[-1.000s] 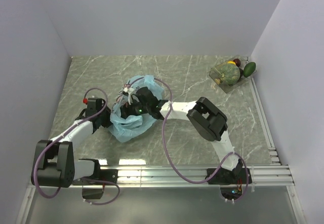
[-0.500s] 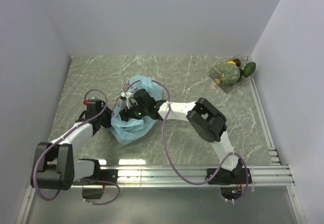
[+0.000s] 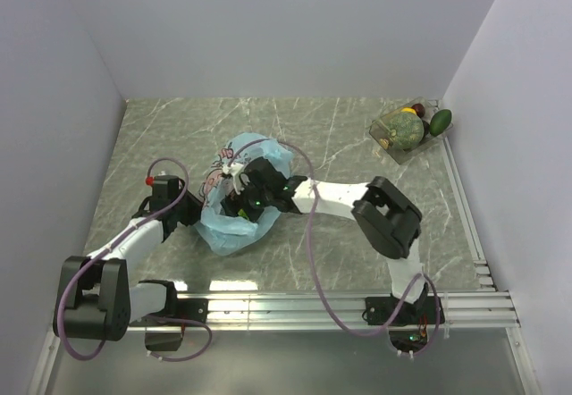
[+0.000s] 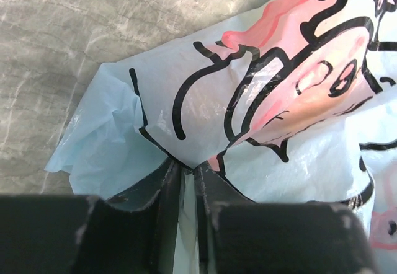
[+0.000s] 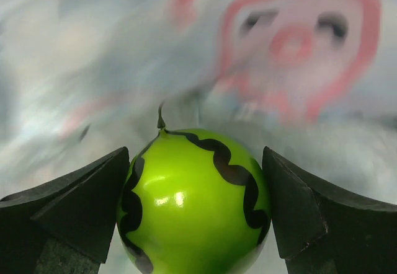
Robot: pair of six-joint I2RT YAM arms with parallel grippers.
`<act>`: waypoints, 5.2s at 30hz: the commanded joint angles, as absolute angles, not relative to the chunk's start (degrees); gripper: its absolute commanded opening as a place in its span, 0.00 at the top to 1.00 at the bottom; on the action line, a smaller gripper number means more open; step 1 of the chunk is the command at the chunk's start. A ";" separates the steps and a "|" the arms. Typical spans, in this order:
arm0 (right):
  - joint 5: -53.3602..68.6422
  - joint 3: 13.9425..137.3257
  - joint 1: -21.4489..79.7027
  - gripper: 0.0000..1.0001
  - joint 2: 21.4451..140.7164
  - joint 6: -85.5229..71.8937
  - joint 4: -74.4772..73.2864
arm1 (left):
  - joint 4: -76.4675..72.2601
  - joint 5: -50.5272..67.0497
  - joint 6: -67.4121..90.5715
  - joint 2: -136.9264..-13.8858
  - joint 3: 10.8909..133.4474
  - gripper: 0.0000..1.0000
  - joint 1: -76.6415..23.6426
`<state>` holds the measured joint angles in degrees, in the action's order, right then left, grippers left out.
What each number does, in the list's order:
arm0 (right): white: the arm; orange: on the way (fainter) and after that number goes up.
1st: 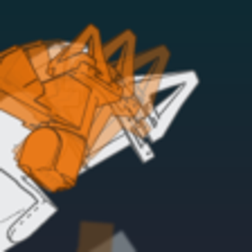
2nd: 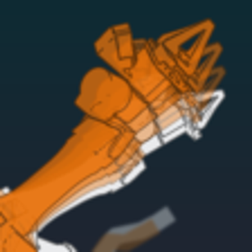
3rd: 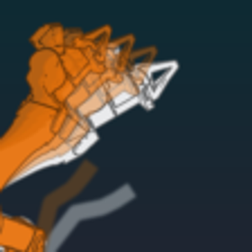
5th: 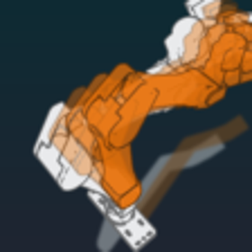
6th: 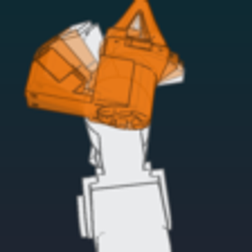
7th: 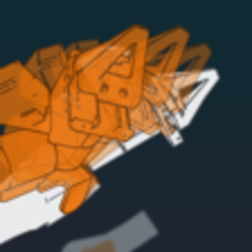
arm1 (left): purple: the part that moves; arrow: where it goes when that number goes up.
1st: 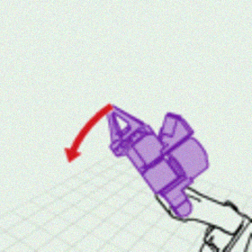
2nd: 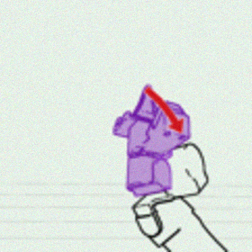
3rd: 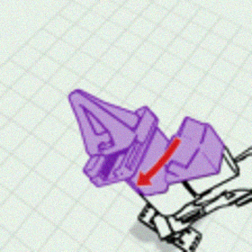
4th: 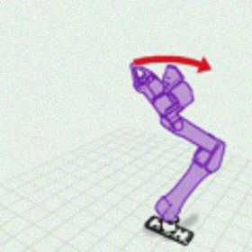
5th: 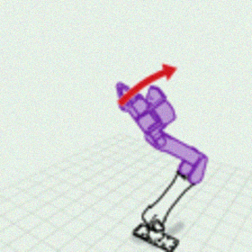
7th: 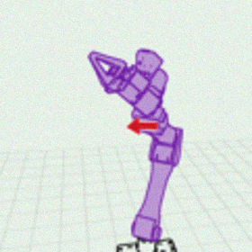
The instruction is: Untie the knot of the plastic bag and take out the fruit
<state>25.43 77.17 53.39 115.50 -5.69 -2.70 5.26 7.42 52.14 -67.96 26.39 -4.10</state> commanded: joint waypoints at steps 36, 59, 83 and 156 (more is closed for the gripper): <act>2.73 80.33 40.10 1.00 72.96 -2.98 -9.40 | 26.18 -15.46 30.33 -50.36 46.76 0.12 -8.35; -26.89 109.31 -3.86 0.98 116.53 -14.76 -6.68 | 18.02 -27.42 26.02 -42.55 38.77 0.09 -13.27; -16.79 121.46 -10.02 0.25 134.91 -11.34 -7.91 | 13.45 -26.10 23.99 -39.55 36.04 0.11 -11.95; 23.63 69.44 40.25 0.18 75.58 -1.05 -1.23 | 24.79 -11.68 19.33 -57.31 49.49 0.58 -27.51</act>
<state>17.82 70.06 38.35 77.17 -1.89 -4.60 26.06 -2.61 17.45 -57.84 50.28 -27.38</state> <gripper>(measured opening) 0.839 0.481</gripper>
